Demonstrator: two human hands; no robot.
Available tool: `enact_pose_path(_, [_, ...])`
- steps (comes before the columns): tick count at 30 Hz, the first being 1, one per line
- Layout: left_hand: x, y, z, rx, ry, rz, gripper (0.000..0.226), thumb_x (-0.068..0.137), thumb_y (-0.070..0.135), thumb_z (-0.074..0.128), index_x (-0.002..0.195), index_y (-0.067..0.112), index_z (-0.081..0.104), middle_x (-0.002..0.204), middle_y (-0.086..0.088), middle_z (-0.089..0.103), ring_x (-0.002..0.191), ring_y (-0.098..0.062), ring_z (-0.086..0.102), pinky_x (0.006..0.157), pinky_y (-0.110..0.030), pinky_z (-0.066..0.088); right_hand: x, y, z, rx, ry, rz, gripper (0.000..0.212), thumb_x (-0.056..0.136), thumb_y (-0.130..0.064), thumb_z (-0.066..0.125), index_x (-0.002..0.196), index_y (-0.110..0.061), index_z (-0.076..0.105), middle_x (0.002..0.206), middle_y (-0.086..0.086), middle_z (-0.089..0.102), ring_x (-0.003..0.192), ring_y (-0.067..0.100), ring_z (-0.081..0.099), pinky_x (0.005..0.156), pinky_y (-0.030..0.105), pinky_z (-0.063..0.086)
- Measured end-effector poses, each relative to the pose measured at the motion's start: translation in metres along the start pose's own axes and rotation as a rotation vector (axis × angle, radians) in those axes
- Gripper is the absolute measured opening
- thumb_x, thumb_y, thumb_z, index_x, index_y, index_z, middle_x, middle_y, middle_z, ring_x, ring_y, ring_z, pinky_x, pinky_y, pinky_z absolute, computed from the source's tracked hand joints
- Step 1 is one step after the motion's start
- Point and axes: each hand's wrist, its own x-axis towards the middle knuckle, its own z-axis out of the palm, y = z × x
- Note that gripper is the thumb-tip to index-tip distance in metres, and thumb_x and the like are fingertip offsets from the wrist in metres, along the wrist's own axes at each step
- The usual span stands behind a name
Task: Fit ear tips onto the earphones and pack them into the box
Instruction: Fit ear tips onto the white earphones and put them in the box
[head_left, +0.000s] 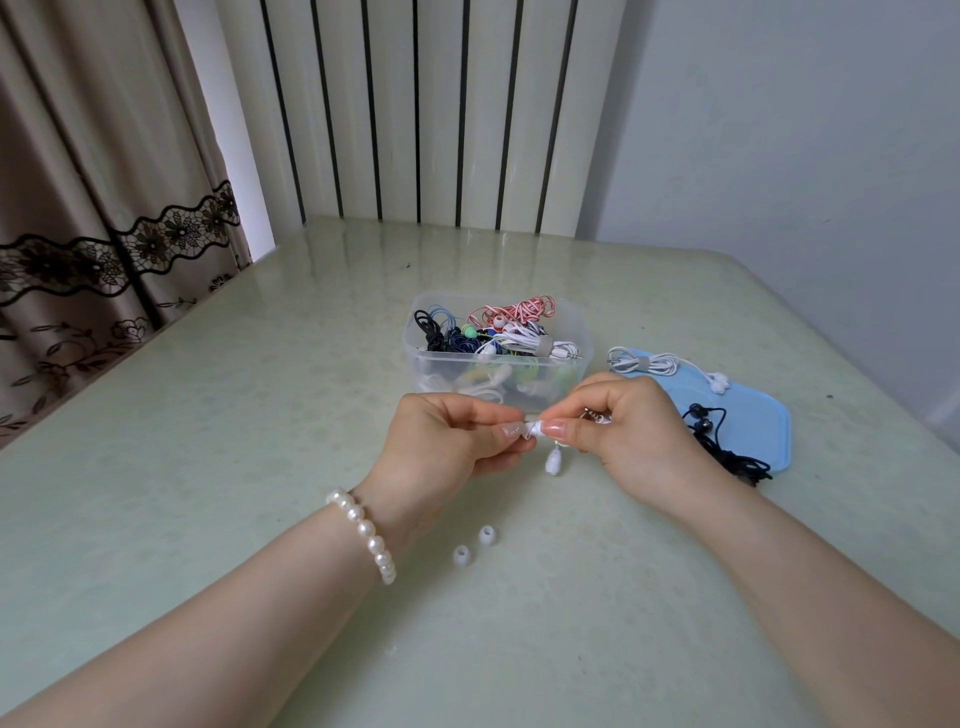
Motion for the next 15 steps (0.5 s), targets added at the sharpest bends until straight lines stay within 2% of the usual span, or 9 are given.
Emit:
enact_pose_path(5, [-0.0019,-0.0001,0.0011,0.033,-0.015,0.020,0.015,0.077,-0.011,0.061,0.073,0.001,0.069,0.067,-0.009,0.071,0.065,-0.016,0.069,0.069,-0.027,0.058,-0.0006,-0.0005,0.0009,-0.019,0.010,-0.012,0.008,0.075,-0.006,0.071,0.074,-0.014,0.072,0.075,-0.004,0.054,0.069,0.009,0.049,0.060,0.010,0.034])
enact_pose_path(11, [-0.0018,0.0001,0.0014,0.051,-0.021,0.042,0.014,0.077,-0.012,0.062,0.074,-0.001,0.070,0.063,-0.008,0.070,0.061,-0.013,0.067,0.067,-0.024,0.058,-0.0025,-0.0015,0.0019,-0.097,0.024,-0.023,0.006,0.076,-0.009,0.071,0.075,-0.014,0.073,0.075,-0.006,0.054,0.071,0.010,0.051,0.062,0.012,0.034])
enact_pose_path(15, [-0.0012,-0.0002,0.0017,0.055,-0.032,0.041,0.015,0.077,-0.011,0.062,0.075,0.001,0.071,0.066,-0.009,0.070,0.063,-0.014,0.067,0.068,-0.024,0.058,-0.0044,-0.0039,0.0041,-0.101,0.075,-0.049,0.006,0.076,-0.006,0.070,0.074,-0.010,0.073,0.071,-0.009,0.052,0.059,0.000,0.052,0.059,0.007,0.035])
